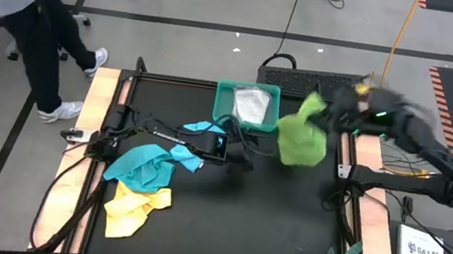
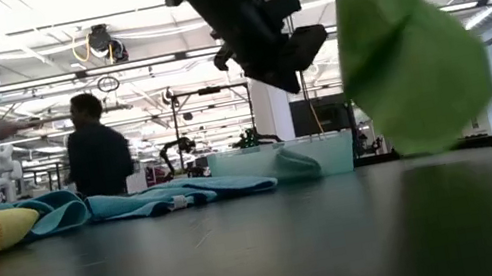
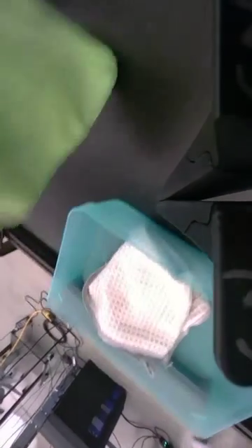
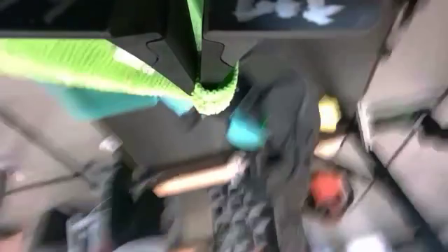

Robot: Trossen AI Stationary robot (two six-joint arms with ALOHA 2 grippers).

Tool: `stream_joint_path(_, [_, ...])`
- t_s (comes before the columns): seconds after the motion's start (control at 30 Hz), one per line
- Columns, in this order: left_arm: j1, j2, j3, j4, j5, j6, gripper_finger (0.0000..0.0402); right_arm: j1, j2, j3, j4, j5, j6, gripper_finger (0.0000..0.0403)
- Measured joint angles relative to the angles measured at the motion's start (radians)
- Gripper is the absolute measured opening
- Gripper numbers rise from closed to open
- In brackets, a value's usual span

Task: Fold microfiber towels
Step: Fold the green microfiber towel

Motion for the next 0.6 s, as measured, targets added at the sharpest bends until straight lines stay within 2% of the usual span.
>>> stream_joint_path(0.13, [0.027,-0.037,0.000,0.015,0.001,0.027,0.0019,-0.017,0.027,-0.006,-0.006,0.239,-0.055,0.0000])
stream_joint_path(0.27, [0.050,-0.089,0.000,0.084,0.032,0.024,0.0020,-0.026,0.071,-0.006,0.013,0.246,-0.088,0.0000])
stream_joint_path(0.4, [0.060,-0.128,0.000,0.185,0.111,0.025,0.0021,-0.033,0.118,-0.008,0.115,0.335,-0.124,0.0000])
stream_joint_path(0.6, [0.059,-0.132,0.000,0.249,0.122,0.122,0.0021,-0.037,0.185,-0.007,0.243,0.326,-0.191,0.0000])
